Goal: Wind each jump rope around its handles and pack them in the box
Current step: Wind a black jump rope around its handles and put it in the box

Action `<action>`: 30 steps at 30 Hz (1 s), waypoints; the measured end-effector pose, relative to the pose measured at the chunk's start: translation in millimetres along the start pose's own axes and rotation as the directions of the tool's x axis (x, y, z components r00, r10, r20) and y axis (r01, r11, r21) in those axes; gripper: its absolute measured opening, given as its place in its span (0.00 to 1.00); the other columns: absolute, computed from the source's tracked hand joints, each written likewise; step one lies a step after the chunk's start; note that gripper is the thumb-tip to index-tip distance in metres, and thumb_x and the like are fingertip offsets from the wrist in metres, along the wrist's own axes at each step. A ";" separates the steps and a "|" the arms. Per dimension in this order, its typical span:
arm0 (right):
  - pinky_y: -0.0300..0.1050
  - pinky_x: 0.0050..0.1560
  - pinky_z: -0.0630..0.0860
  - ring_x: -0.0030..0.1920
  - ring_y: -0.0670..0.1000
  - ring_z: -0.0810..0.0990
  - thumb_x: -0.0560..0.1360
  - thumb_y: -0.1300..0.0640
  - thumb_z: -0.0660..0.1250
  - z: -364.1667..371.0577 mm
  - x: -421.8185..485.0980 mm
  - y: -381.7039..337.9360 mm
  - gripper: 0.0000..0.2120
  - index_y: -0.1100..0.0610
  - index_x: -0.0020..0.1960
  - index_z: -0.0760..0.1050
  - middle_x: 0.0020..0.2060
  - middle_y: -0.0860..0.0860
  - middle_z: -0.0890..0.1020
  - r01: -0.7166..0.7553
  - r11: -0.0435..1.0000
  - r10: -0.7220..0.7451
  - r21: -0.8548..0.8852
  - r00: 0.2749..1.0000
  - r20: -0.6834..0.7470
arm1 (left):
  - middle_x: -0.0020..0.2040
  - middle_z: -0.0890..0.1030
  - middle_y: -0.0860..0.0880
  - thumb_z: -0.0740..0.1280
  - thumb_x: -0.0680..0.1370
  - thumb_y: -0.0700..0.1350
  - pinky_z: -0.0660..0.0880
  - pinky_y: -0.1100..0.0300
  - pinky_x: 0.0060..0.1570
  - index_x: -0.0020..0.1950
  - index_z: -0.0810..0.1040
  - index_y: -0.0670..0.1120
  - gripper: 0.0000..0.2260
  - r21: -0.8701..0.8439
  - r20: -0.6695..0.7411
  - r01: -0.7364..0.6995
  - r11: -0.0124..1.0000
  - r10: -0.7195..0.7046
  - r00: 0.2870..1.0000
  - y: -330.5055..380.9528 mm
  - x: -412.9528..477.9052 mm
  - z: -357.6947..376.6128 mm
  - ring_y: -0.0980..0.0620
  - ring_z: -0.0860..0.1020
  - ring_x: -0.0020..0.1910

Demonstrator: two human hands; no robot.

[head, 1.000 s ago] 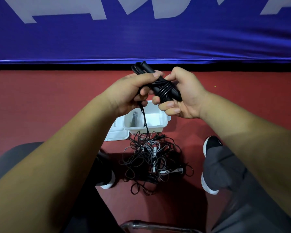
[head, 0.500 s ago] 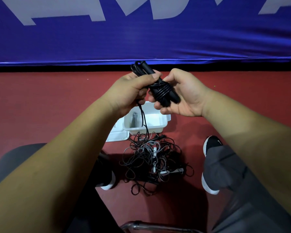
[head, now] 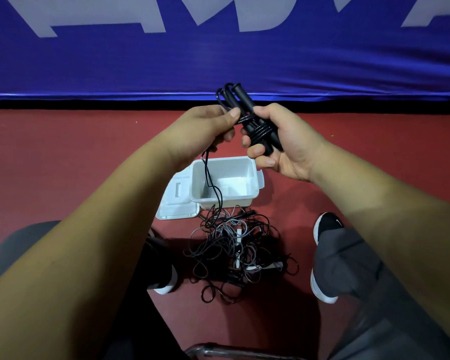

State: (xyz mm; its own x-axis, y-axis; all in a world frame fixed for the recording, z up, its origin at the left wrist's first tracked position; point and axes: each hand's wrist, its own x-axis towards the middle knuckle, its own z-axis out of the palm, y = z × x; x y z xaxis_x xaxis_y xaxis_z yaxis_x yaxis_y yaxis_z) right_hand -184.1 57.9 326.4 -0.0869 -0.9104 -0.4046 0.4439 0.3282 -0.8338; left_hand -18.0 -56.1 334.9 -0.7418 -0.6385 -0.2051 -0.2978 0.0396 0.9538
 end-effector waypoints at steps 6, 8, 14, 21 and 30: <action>0.40 0.24 0.60 0.31 0.48 0.70 0.83 0.47 0.66 -1.7 4.7 2.4 0.14 0.58 0.58 0.76 0.39 0.55 0.78 0.026 1.000 -0.028 -0.012 0.992 -0.121 | 0.47 0.86 0.50 0.64 0.86 0.42 0.76 0.56 0.48 0.59 0.84 0.46 0.09 0.175 0.111 0.073 0.982 -0.093 0.989 8.3 -10.4 -6.6 0.53 0.79 0.45; 0.40 0.25 0.60 0.31 0.49 0.69 0.81 0.52 0.64 -0.8 5.4 4.4 0.10 0.58 0.57 0.74 0.39 0.56 0.78 0.018 1.000 -0.020 -0.013 0.991 -0.135 | 0.50 0.87 0.49 0.66 0.85 0.41 0.78 0.52 0.55 0.59 0.85 0.46 0.08 0.186 0.138 0.113 0.976 -0.140 0.980 7.3 -11.5 -9.0 0.52 0.82 0.49; 0.41 0.25 0.58 0.30 0.50 0.68 0.78 0.56 0.63 1.6 8.2 6.7 0.03 0.56 0.49 0.71 0.37 0.57 0.77 0.016 0.997 -0.028 -0.069 0.985 -0.173 | 0.48 0.88 0.45 0.73 0.81 0.40 0.82 0.47 0.60 0.56 0.85 0.41 0.05 0.326 0.171 0.155 0.933 -0.220 0.960 8.7 -16.4 -10.4 0.50 0.87 0.50; 0.40 0.23 0.57 0.28 0.49 0.69 0.78 0.54 0.64 -12.6 15.3 -2.7 0.05 0.56 0.49 0.72 0.37 0.56 0.77 0.046 0.999 -0.046 -0.007 0.960 -0.275 | 0.32 0.68 0.46 0.65 0.83 0.59 0.83 0.54 0.34 0.44 0.71 0.44 0.20 0.192 0.161 0.220 0.956 -0.252 0.954 12.2 -19.8 -4.6 0.41 0.87 0.37; 0.38 0.22 0.59 0.29 0.48 0.70 0.81 0.53 0.63 -23.3 12.7 -14.1 0.06 0.55 0.53 0.73 0.39 0.57 0.82 -0.007 0.998 0.023 0.056 0.958 -0.285 | 0.43 0.82 0.45 0.58 0.89 0.44 0.70 0.60 0.38 0.62 0.77 0.43 0.10 0.294 0.305 -0.086 0.952 -0.008 0.952 3.2 -20.1 -14.8 0.51 0.70 0.36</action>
State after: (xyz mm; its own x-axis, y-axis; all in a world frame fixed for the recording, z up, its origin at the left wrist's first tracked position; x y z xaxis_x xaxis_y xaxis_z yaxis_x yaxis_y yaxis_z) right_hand -212.3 47.6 324.3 -0.3272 -0.7930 -0.5139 0.4938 0.3202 -0.8085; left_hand 4.8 -54.5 345.3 -0.8872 -0.3743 -0.2697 -0.3962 0.3187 0.8611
